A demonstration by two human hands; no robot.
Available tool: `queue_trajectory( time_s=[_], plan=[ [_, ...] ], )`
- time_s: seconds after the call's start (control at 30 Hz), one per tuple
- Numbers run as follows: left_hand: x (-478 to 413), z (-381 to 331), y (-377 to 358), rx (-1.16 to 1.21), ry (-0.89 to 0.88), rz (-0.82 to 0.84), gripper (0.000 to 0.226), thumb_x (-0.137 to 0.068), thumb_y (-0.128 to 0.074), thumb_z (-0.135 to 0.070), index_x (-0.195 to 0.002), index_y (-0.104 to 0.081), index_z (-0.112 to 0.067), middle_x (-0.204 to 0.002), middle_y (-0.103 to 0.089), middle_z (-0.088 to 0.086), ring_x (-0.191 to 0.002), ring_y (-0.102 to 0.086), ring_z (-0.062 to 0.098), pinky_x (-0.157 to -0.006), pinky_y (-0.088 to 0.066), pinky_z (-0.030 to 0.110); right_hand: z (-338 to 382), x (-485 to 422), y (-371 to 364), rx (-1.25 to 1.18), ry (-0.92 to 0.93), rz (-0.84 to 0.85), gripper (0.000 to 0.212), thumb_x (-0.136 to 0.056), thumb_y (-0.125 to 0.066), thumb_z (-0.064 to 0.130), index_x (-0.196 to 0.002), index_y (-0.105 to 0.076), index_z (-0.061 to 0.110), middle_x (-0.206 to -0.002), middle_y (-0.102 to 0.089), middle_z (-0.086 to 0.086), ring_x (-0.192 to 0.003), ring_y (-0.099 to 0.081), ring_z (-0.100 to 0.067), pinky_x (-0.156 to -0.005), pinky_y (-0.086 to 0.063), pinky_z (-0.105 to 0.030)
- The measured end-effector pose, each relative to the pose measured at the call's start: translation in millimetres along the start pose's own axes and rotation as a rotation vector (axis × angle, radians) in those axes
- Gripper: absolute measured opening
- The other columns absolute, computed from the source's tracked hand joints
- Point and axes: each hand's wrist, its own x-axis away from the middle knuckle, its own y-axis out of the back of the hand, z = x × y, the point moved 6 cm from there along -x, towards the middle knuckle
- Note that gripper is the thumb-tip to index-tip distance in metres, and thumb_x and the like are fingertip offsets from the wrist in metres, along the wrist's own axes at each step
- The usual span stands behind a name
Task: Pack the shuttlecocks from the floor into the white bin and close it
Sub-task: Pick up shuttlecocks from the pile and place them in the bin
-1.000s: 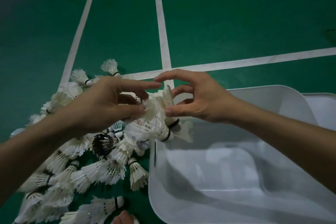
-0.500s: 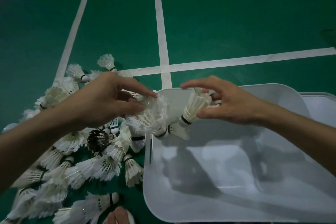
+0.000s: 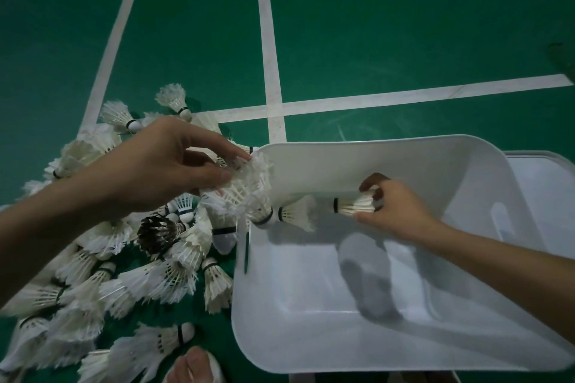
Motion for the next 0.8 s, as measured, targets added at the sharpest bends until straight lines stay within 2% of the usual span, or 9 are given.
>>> queue_trajectory(
  time_s=[0.1, 0.2, 0.3, 0.37, 0.43, 0.6, 0.7, 0.8],
  plan=[
    [-1, -1, 1, 0.005, 0.012, -0.018, 0.023, -0.073, -0.068, -0.011, -0.089, -0.074, -0.027, -0.087, -0.074, -0.015, -0.079, -0.071, 0.02, -0.079, -0.058, 0.044, 7, -6, -14, 0.05, 0.0, 0.035, 0.045, -0.071, -0.079, 0.031, -0.11, -0.058, 0.021, -0.089, -0.06, -0.001, -0.075, -0.059, -0.018, -0.065, -0.045, -0.023],
    [-3, -1, 1, -0.004, 0.016, -0.028, 0.023, -0.076, -0.068, -0.007, -0.092, -0.073, -0.022, -0.087, -0.073, -0.02, -0.078, -0.071, 0.015, -0.078, -0.057, 0.042, 14, -8, -30, 0.044, 0.019, 0.086, 0.048, -0.072, -0.079, 0.031, -0.114, -0.057, 0.021, -0.093, -0.06, 0.001, -0.077, -0.06, -0.015, -0.063, -0.042, -0.019],
    [-4, -1, 2, -0.012, 0.015, -0.027, 0.024, -0.074, -0.069, -0.01, -0.091, -0.074, -0.027, -0.087, -0.073, -0.018, -0.077, -0.071, 0.014, -0.075, -0.057, 0.039, 22, -11, -36, -0.011, 0.036, 0.103, 0.056, -0.071, -0.082, 0.032, -0.119, -0.057, 0.022, -0.098, -0.059, 0.001, -0.082, -0.064, -0.016, -0.07, -0.05, -0.023],
    [-4, 0, 2, -0.019, 0.009, -0.021, 0.025, -0.071, -0.069, -0.016, -0.09, -0.074, -0.032, -0.087, -0.074, -0.016, -0.078, -0.071, 0.017, -0.076, -0.056, 0.041, 26, -12, -40, -0.044, 0.053, 0.156, 0.063, -0.069, -0.084, 0.03, -0.125, -0.055, 0.024, -0.106, -0.059, 0.0, -0.083, -0.067, -0.015, -0.078, -0.055, -0.027],
    [-4, 0, 3, -0.029, 0.002, -0.017, 0.024, -0.071, -0.069, -0.018, -0.088, -0.075, -0.034, -0.088, -0.074, -0.015, -0.078, -0.071, 0.019, -0.079, -0.057, 0.044, 28, -12, -44, -0.043, 0.073, 0.199, 0.066, -0.07, -0.084, 0.025, -0.129, -0.053, 0.024, -0.113, -0.059, -0.001, -0.082, -0.068, -0.015, -0.078, -0.055, -0.025],
    [-3, -1, 2, -0.046, -0.003, 0.0, 0.03, -0.067, -0.067, -0.026, -0.092, -0.072, -0.042, -0.089, -0.074, -0.015, -0.08, -0.07, 0.02, -0.079, -0.057, 0.045, 31, -16, -50, -0.012, 0.121, 0.21, 0.065, -0.072, -0.082, 0.018, -0.13, -0.053, 0.022, -0.117, -0.06, -0.003, -0.082, -0.068, -0.017, -0.075, -0.051, -0.02],
    [-5, 0, 2, -0.048, 0.011, -0.004, 0.026, -0.07, -0.069, -0.023, -0.091, -0.074, -0.037, -0.09, -0.074, -0.014, -0.08, -0.071, 0.019, -0.08, -0.057, 0.046, 34, -21, -55, -0.036, 0.125, 0.185, 0.07, -0.069, -0.084, 0.017, -0.132, -0.052, 0.019, -0.116, -0.062, -0.005, -0.081, -0.063, -0.016, -0.073, -0.045, -0.014],
    [-6, -2, 2, -0.042, 0.015, -0.011, 0.026, -0.068, -0.069, -0.023, -0.091, -0.076, -0.032, -0.093, -0.074, -0.013, -0.082, -0.071, 0.021, -0.08, -0.057, 0.049, 31, -22, -57, -0.045, 0.135, 0.177, 0.074, -0.066, -0.087, 0.02, -0.131, -0.052, 0.021, -0.118, -0.063, -0.006, -0.08, -0.063, -0.016, -0.076, -0.047, -0.016]
  ],
)
